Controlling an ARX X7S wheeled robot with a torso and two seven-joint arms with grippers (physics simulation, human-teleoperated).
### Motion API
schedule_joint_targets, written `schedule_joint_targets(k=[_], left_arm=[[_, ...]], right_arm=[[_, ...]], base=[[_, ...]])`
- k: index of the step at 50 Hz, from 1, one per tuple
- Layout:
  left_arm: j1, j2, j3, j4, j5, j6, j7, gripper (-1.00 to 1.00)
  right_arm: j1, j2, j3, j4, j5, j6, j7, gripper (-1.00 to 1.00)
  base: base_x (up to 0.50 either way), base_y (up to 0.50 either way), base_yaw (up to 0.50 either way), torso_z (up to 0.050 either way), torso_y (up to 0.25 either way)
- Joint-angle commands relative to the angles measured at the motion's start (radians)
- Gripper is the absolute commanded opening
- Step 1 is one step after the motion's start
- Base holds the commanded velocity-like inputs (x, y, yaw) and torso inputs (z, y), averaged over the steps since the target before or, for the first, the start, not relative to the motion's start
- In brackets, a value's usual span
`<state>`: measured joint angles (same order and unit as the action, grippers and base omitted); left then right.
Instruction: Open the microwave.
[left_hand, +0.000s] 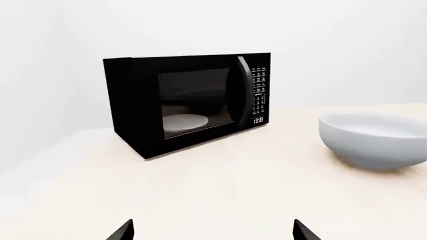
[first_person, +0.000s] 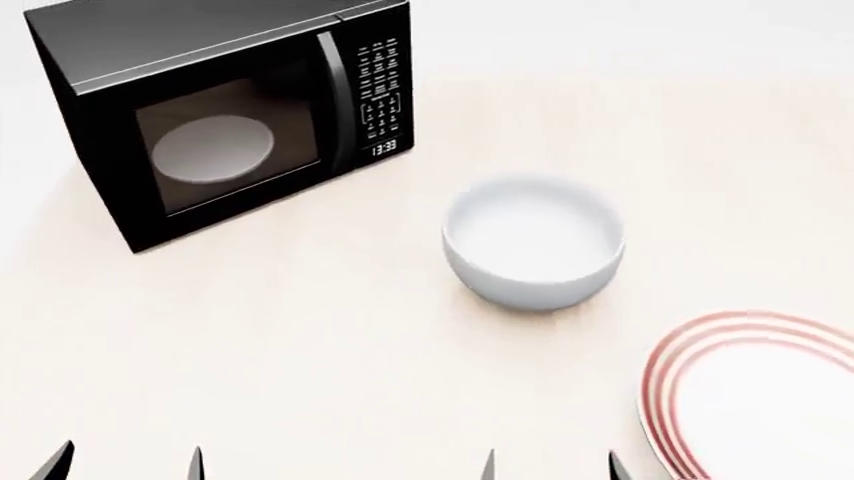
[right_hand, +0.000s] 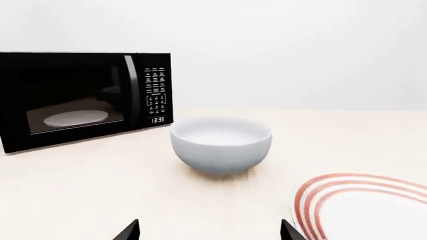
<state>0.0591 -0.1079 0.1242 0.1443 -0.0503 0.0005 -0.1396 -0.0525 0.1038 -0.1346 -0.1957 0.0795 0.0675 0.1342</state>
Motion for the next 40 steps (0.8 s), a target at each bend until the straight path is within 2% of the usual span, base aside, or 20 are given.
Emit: schedule_joint_targets(k=[1,21,31,40], left_arm=[[-0.005,-0.013,0.014,-0.007,-0.005,0.004,-0.016,1.0],[-0.001,-0.032,0.033,0.003,-0.011,0.009,-0.039,1.0],[0.0,-0.039,0.041,0.004,-0.015,0.015,-0.048,1.0],[0.0,-0.046,0.048,0.005,-0.019,0.015,-0.055,1.0]], right_arm=[[0.003,0.012,-0.016,0.005,0.019,-0.003,0.007,1.0],[0.0,0.033,-0.04,-0.005,0.033,-0.006,0.023,1.0],[0.003,0.038,-0.046,0.007,0.047,-0.026,0.025,1.0],[0.007,0.043,-0.05,0.013,0.062,-0.029,0.029,1.0]], base=[[0.15,0.5,0.0,0.0,0.0],[0.18,0.5,0.0,0.0,0.0],[0.45,0.36,0.0,0.0,0.0],[0.5,0.18,0.0,0.0,0.0]])
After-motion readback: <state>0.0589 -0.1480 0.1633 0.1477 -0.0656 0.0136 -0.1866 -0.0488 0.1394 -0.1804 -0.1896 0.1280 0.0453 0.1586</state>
